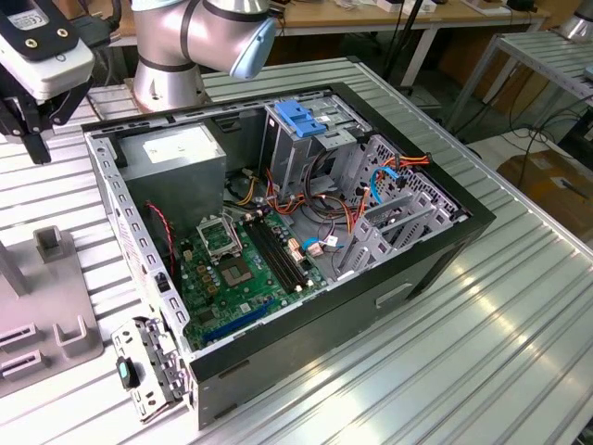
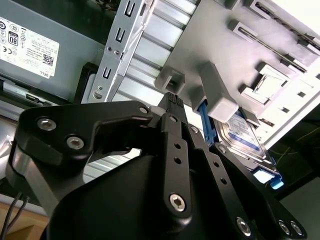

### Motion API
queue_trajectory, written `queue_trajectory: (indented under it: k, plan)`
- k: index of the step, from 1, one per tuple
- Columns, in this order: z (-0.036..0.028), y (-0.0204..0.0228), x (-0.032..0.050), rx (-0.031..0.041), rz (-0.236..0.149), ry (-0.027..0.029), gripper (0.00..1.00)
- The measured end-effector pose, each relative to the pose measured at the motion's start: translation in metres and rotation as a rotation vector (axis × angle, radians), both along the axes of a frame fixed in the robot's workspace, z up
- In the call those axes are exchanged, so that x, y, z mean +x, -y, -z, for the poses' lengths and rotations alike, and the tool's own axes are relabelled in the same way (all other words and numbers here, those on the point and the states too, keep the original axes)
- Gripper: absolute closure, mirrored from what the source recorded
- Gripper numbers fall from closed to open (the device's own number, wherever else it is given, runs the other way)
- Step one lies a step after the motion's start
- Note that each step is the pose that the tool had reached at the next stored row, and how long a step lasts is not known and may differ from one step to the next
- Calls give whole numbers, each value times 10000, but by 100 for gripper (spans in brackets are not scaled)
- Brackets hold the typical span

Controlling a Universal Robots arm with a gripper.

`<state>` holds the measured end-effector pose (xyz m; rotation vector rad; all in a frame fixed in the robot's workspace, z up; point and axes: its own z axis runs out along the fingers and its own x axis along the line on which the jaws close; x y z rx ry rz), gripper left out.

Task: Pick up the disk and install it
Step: 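Reach for the disk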

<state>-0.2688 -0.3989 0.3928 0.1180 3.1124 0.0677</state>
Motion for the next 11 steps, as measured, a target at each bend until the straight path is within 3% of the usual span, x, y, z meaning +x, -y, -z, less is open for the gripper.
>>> queue_trajectory:
  k: [11]
  plan:
    - [0, 0, -59, 0, 0, 0, 89]
